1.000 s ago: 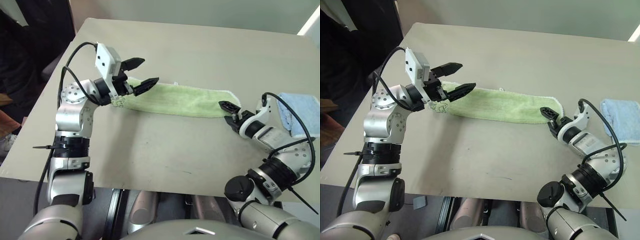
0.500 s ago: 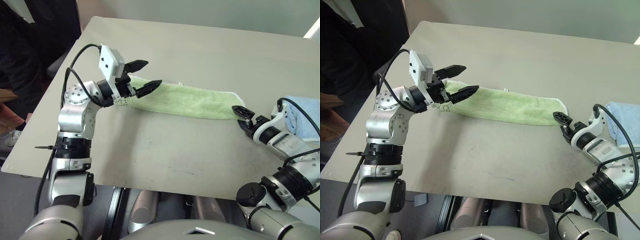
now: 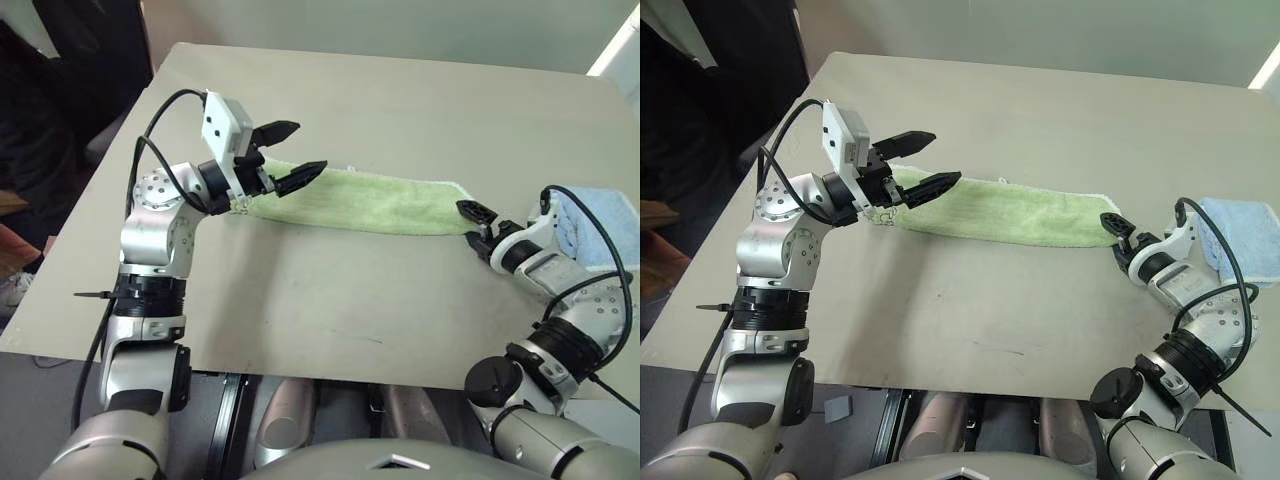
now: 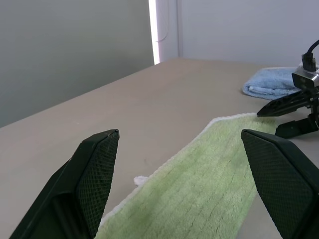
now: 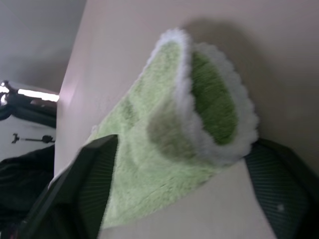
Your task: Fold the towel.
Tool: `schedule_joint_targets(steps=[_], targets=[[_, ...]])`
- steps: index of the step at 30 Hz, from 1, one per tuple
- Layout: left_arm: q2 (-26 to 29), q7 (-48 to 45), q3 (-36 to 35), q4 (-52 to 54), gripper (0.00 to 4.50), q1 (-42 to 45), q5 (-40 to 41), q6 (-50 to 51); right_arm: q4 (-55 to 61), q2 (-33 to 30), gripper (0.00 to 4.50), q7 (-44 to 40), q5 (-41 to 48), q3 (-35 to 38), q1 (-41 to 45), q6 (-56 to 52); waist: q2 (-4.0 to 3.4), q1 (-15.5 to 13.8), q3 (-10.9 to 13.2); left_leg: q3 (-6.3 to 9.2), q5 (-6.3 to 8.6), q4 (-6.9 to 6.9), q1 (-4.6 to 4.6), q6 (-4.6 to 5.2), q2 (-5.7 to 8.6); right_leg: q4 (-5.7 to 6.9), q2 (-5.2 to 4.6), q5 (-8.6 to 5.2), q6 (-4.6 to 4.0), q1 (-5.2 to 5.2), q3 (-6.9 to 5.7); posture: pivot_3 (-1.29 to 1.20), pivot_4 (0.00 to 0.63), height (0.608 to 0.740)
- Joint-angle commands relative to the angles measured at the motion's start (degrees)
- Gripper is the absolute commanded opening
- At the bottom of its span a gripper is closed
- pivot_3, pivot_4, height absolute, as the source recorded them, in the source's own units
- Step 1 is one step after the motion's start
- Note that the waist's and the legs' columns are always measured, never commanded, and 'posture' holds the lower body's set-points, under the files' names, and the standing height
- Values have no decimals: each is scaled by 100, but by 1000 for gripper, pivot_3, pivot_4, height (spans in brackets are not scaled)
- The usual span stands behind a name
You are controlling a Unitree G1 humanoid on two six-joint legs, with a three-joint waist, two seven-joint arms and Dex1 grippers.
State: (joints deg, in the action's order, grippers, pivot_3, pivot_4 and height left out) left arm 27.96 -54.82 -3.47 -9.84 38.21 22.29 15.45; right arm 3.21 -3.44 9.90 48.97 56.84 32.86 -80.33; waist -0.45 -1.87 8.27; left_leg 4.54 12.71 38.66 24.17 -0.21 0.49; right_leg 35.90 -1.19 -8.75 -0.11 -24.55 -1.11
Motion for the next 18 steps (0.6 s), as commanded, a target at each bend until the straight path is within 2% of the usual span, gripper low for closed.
schedule_joint_targets(steps=[1,5,9,12,18], targets=[[28,15,-50,299,4215,12,69,-37,-9,-41,2770,205,-24,-108,-42,214,0,0,0,0,-1,0,2,2,0,0,0,1,1,-2,0,0,150,735],[16,31,-51,308,4215,1,68,-41,48,-45,1406,300,96,-136,-83,249,-1,2,0,-2,-25,-4,14,45,0,0,1,-10,11,-20,0,0,150,735],[-17,30,-32,277,4215,8,65,-62,171,-120,22,445,202,-29,-143,285,2,2,-1,-5,-8,-17,26,51,-1,0,2,6,-23,-37,-1,0,150,735],[-35,27,-27,263,4215,-6,62,-73,233,-292,22,563,306,122,-221,335,0,-13,0,-4,1,-20,35,57,0,-5,1,2,-11,-41,-2,0,150,735],[-75,-10,6,190,4215,-43,31,-128,33,-1095,22,584,424,333,-342,442,-9,-124,6,-4,9,-20,60,60,5,-12,-3,-3,-9,-55,-1,0,150,735]])
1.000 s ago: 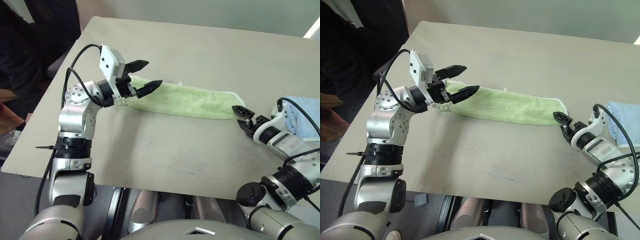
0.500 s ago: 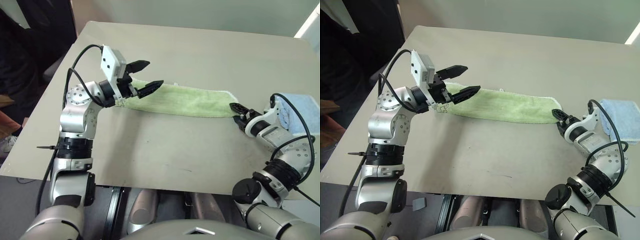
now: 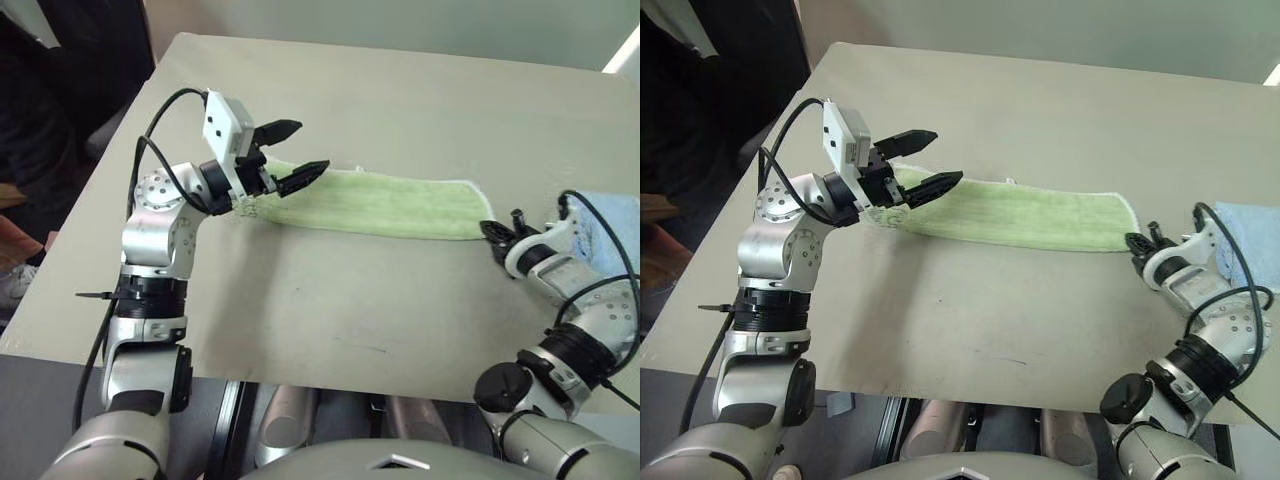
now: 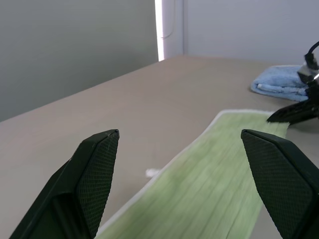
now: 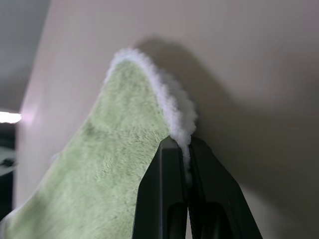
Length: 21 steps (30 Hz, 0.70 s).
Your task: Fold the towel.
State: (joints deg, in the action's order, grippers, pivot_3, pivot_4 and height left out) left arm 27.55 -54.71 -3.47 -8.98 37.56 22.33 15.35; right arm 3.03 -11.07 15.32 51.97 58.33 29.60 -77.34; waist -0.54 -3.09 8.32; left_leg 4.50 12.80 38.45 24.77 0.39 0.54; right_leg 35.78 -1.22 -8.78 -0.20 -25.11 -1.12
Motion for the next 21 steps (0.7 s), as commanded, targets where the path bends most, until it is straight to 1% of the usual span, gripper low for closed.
schedule_joint_targets(steps=[1,3,5,9,11,12,16,17,18,19,21], targets=[[-42,-22,13,88,4215,24,18,-138,8,-457,22,19,127,180,-27,150,0,-1,0,0,1,0,7,-2,0,1,0,1,1,-7,0,0,150,735],[-57,-38,29,35,4215,44,1,-165,-74,-778,22,-56,121,180,-13,174,-1,5,0,-2,0,0,15,-7,-2,7,0,9,9,-21,-2,0,150,735],[-67,-52,36,3,4215,57,-10,-181,-140,-965,22,-102,132,173,-3,201,-1,5,1,-2,-4,-8,13,-14,-5,11,1,10,10,-24,-4,0,150,735],[-116,-71,69,-57,4215,72,-13,-208,-11,-1424,22,-571,102,-380,30,262,-6,18,3,-3,-16,-19,12,-18,-8,13,2,15,9,-28,-6,0,150,735],[-156,-64,103,-45,4215,66,-13,-203,432,-1693,22,-1084,-45,-1252,-96,373,-10,32,6,-3,-21,-20,12,-15,-9,13,2,18,11,-29,-6,0,150,735],[-182,-59,123,-20,4215,53,-5,-186,738,-1889,22,-1424,-162,-1878,-156,485,-10,46,6,-4,-23,-20,13,-15,-9,13,2,20,13,-29,-6,0,150,735],[-252,0,188,93,4215,-18,10,-141,1323,-2468,22,-2343,-569,-3405,-333,942,-11,96,6,-6,-28,-18,13,-15,-9,11,4,22,21,-28,-8,0,150,735],[-286,51,198,158,4215,-61,31,-104,1517,-2695,22,-2655,-788,-4000,-365,1125,-11,102,6,-6,-30,-19,13,-16,-9,10,4,20,24,-28,-9,0,150,735],[-311,89,204,204,4215,-90,45,-77,1637,-2854,22,-2879,-951,-4403,-389,1270,-11,107,6,-5,-31,-18,14,-16,-10,10,4,19,26,-27,-9,0,150,735],[-351,149,203,292,4215,-142,77,-31,1731,-2979,22,-3096,-1149,-4863,-369,1447,-11,111,6,-6,-32,-18,15,-18,-9,8,4,20,28,-27,-9,0,150,735],[-426,273,199,465,4215,-250,123,63,1793,-3080,22,-3444,-1429,-5520,-323,1733,-11,121,6,-7,-45,-17,16,-40,-10,6,4,14,38,-26,-9,0,150,735]])
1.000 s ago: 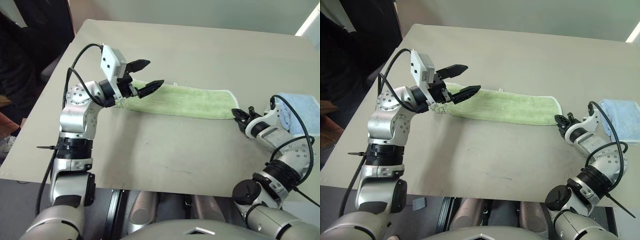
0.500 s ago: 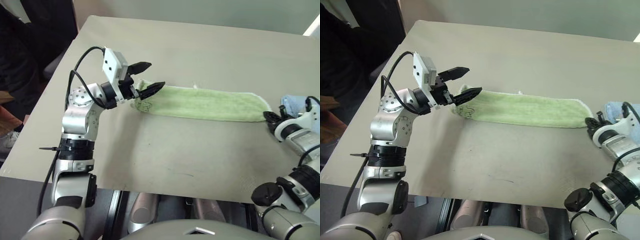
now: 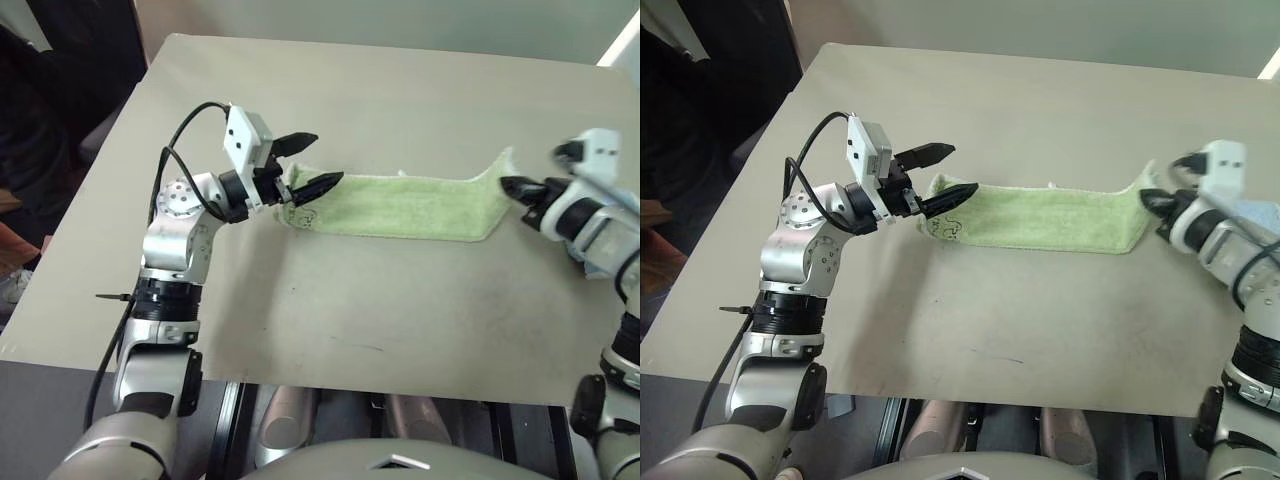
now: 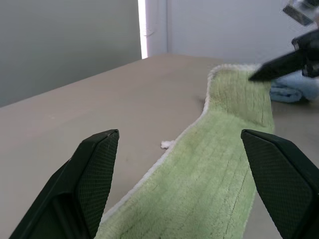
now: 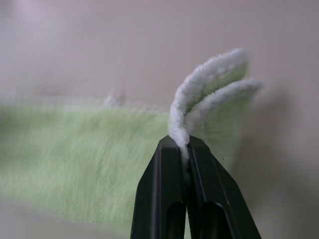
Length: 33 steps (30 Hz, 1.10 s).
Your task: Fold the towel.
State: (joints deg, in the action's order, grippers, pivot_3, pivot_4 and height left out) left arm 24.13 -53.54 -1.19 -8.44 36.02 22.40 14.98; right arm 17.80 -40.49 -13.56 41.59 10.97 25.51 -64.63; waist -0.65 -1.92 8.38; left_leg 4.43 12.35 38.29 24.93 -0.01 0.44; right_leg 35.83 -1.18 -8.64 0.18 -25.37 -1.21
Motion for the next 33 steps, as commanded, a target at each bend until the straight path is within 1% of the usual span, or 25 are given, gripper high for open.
schedule_joint_targets(steps=[1,2,4,6,10,12,15,17,25,26,28,30,33], targets=[[-112,205,-33,481,4215,-139,129,141,314,-147,22,-685,-490,-982,97,571,0,7,0,-2,-4,0,1,-7,0,0,0,-7,12,0,0,0,150,735],[-125,236,-36,524,4215,-164,134,169,299,-147,22,-773,-558,-1079,99,648,0,4,0,-2,-13,1,1,-23,0,-1,0,-6,12,0,0,0,150,735],[-209,409,-66,706,4215,-333,171,288,120,17,22,-770,-936,-1536,194,894,0,-5,0,-1,-17,2,5,-21,0,-1,-1,-4,15,0,1,0,150,735],[-265,559,-90,910,4215,-519,227,401,-85,181,22,-751,-1224,-1805,268,1089,0,5,0,-2,-16,5,2,-19,0,-2,-1,1,11,2,2,0,150,735],[-302,789,-158,1359,4215,-905,350,658,-378,423,22,-747,-1547,-1837,274,1326,0,6,0,-2,-11,10,1,-5,-4,0,-1,16,-5,2,2,0,150,735],[-293,881,-192,1501,4215,-1035,411,757,-416,489,22,-768,-1629,-1793,251,1364,0,1,0,-1,7,11,2,30,-3,1,-1,18,-9,2,2,0,150,735],[-270,977,-217,1661,4215,-1204,474,865,-419,594,740,-804,-1662,-1695,214,1386,0,9,0,-2,7,13,-2,30,-4,2,-1,22,-16,3,2,0,150,735],[-255,1018,-226,1713,4215,-1270,500,907,-343,683,1365,-852,-1574,-1567,179,1351,0,11,0,-2,6,13,-3,29,-5,4,-1,24,-20,3,1,0,150,735],[-266,1159,-301,1809,4215,-1354,675,1089,101,779,4267,-1080,-1284,-1036,8,1344,0,9,0,-4,0,14,-3,19,-5,5,-1,23,-24,4,1,0,150,735],[-279,1198,-321,1876,4215,-1410,731,1144,134,763,4449,-1102,-1267,-910,-11,1400,1,13,0,-4,-2,14,-4,15,-5,5,-1,23,-24,4,1,0,150,735],[-332,1327,-402,1999,4215,-1541,874,1281,54,769,4449,-1084,-1263,-637,-6,1515,1,15,0,-5,-2,14,-4,13,-5,5,-1,22,-25,4,1,0,150,735],[-395,1539,-477,2088,4215,-1677,977,1429,-180,794,4449,-1041,-1407,-561,20,1692,1,13,0,-6,-2,14,-3,13,-5,5,-1,22,-25,4,1,0,150,735],[-528,1917,-515,2197,4215,-1942,1044,1651,-837,912,3801,-998,-1785,-715,68,2113,2,21,-1,-6,-1,13,-18,14,-6,5,-1,22,-26,16,1,0,150,735]])
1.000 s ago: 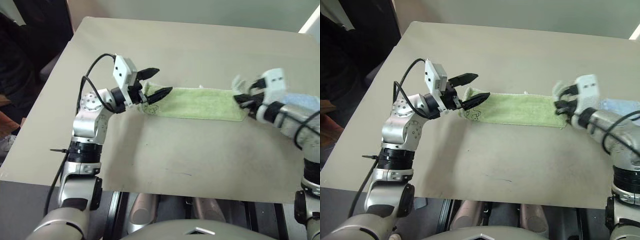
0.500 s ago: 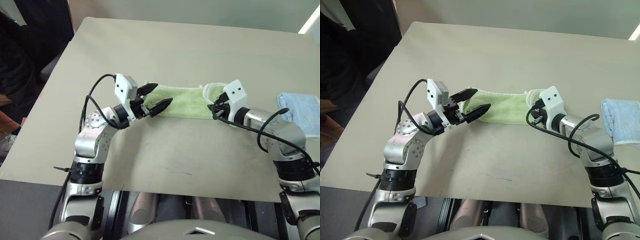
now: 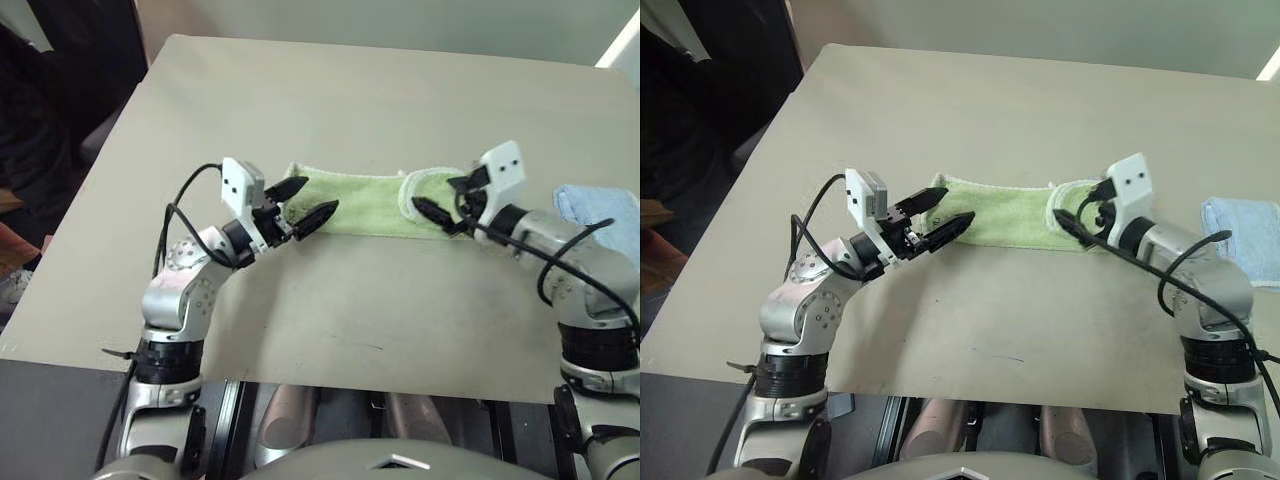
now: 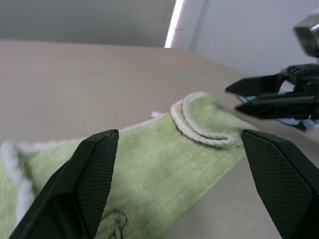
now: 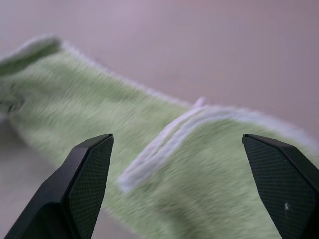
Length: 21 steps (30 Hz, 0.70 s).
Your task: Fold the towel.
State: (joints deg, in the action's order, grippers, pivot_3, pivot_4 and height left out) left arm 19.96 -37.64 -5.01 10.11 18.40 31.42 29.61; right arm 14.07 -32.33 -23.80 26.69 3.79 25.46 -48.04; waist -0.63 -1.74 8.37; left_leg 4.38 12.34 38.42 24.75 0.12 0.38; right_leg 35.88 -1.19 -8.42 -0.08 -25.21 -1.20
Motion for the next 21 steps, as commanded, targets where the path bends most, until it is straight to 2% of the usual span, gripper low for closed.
schedule_joint_targets(steps=[1,4,9,13,17,21], targets=[[-177,479,-153,404,4215,-277,206,322,-756,155,3509,12,-447,-104,98,657,0,7,0,-1,2,-2,-14,0,0,0,0,-2,-2,11,0,0,150,735],[-408,908,-268,667,4215,-544,450,637,-1570,356,2319,-92,-863,-384,194,1282,-1,19,0,-2,13,-11,-52,10,-1,-1,0,-21,-30,40,0,0,150,735],[-715,1633,-656,1109,4215,-941,1035,1152,-2550,552,462,-364,-1364,-783,237,1925,0,27,0,-5,13,-19,-62,8,-4,4,0,-25,-36,43,0,0,150,735],[-909,2253,-918,1333,4215,-1210,1391,1499,-2613,595,462,-449,-1465,-725,240,2143,2,45,-1,-9,17,-20,-94,7,-6,0,1,-49,-55,75,0,0,150,735],[-1102,3012,-1161,1394,4215,-1331,1789,1958,-2062,483,462,-593,-1338,-474,290,2313,1,54,-1,-10,15,-21,-101,3,-8,1,1,-69,-25,80,0,0,150,735],[-1392,3740,-1485,1280,4357,-1336,2301,2307,-1675,313,430,-703,-1294,-267,355,2449,-1,54,0,-13,15,-21,-99,2,-7,1,1,-66,-32,80,0,0,150,735]])
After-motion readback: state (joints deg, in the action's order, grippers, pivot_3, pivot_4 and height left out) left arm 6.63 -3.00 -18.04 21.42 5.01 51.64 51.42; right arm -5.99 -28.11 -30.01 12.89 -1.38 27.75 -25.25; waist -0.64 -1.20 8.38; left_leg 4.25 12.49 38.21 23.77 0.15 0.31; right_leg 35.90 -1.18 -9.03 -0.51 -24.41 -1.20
